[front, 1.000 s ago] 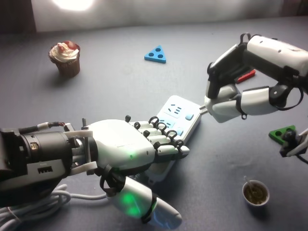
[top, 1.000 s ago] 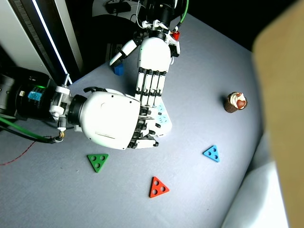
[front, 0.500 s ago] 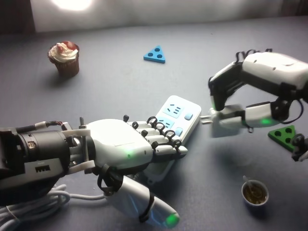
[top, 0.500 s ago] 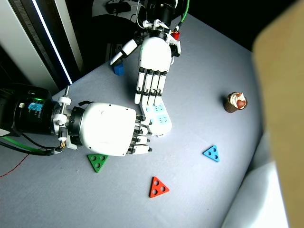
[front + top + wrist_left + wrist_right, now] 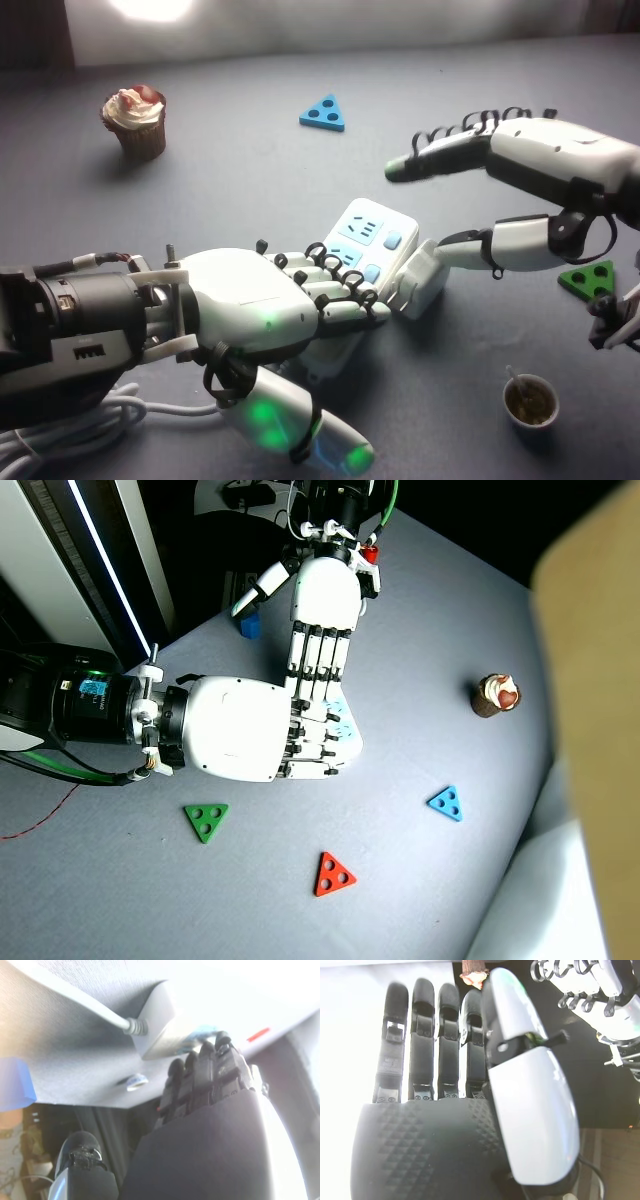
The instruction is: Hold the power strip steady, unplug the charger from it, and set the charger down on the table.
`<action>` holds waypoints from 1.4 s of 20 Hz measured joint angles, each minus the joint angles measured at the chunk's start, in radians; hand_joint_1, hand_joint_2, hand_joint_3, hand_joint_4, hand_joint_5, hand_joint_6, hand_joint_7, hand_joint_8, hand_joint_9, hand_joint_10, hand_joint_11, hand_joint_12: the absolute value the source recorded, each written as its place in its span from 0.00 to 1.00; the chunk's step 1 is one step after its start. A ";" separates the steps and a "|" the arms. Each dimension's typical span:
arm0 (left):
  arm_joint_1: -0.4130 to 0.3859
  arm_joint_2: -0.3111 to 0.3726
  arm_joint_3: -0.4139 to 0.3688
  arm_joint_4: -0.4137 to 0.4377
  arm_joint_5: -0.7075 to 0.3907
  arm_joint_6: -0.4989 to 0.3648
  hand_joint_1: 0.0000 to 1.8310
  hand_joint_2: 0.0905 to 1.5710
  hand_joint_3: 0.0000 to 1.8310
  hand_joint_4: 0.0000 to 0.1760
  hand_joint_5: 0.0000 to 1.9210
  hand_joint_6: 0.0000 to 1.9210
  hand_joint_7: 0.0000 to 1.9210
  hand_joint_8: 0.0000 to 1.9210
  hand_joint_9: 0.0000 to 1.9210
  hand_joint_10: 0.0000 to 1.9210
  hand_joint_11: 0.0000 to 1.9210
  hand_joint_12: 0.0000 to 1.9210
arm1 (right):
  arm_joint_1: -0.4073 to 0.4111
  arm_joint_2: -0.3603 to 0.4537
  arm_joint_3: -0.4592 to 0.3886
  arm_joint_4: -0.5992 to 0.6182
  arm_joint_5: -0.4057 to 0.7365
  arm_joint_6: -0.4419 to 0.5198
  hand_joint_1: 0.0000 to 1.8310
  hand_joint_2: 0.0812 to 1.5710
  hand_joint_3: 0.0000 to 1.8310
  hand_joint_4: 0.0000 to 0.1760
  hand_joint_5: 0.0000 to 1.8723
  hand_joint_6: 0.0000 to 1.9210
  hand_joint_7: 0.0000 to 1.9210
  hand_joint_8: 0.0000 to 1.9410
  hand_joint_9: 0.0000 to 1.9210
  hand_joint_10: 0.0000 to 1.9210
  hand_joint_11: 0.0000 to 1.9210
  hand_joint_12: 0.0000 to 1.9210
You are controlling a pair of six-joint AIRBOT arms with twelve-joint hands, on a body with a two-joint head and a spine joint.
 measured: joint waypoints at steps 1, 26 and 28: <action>0.000 0.000 0.000 0.000 0.000 0.000 0.00 0.59 0.00 0.00 0.02 0.00 0.02 0.00 0.01 0.00 0.00 0.00 | 0.000 0.011 -0.013 0.030 0.001 0.001 0.48 0.62 0.00 0.00 0.09 0.00 0.10 0.00 0.09 0.00 0.00 0.25; -0.191 0.139 -0.094 -0.025 0.087 -0.003 0.00 0.60 0.00 0.00 0.00 0.00 0.00 0.00 0.00 0.00 0.01 0.01 | -0.300 0.323 -0.577 0.556 0.341 0.085 0.00 0.60 0.00 0.00 0.00 0.00 0.03 0.00 0.03 0.00 0.01 0.06; -0.223 0.163 -0.104 -0.026 0.101 -0.003 0.00 0.61 0.01 0.00 0.00 0.00 0.00 0.00 0.00 0.00 0.01 0.01 | -0.314 0.324 -0.600 0.563 0.379 0.076 0.00 0.59 0.00 0.00 0.05 0.00 0.07 0.00 0.06 0.00 0.04 0.08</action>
